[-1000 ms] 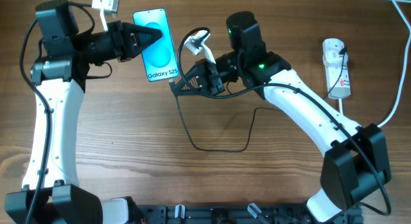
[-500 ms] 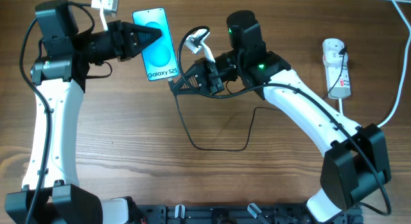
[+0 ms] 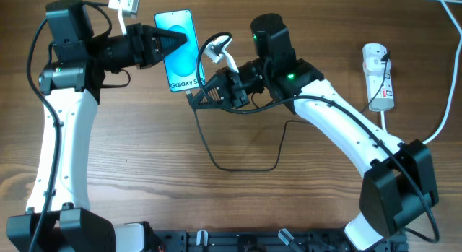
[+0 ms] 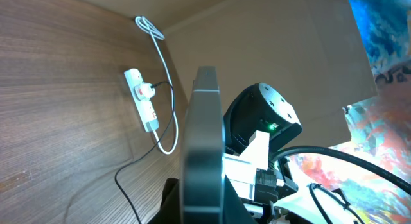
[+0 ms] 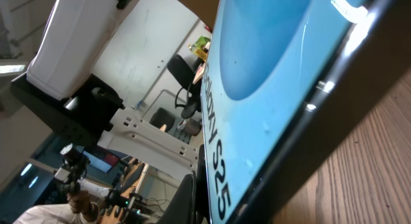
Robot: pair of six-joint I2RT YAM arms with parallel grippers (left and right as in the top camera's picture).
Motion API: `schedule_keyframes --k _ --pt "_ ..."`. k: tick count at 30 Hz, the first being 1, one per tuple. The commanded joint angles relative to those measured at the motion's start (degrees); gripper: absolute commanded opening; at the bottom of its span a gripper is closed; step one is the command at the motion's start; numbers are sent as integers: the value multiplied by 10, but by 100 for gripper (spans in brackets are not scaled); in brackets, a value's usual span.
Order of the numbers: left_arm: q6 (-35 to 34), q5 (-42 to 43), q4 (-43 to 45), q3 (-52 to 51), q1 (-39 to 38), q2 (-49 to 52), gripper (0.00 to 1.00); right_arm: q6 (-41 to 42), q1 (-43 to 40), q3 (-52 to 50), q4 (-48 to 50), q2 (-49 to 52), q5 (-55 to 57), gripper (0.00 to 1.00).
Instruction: Plug charger to phone and switch on socket
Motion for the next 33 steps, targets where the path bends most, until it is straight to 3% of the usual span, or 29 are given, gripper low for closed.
schedule_keyframes --k 1,33 --pt "-5 12 3 5 -3 -6 4 11 1 4 2 -7 21 4" --pt "-6 19 8 5 -3 -6 4 21 -23 4 4 -7 23 4"
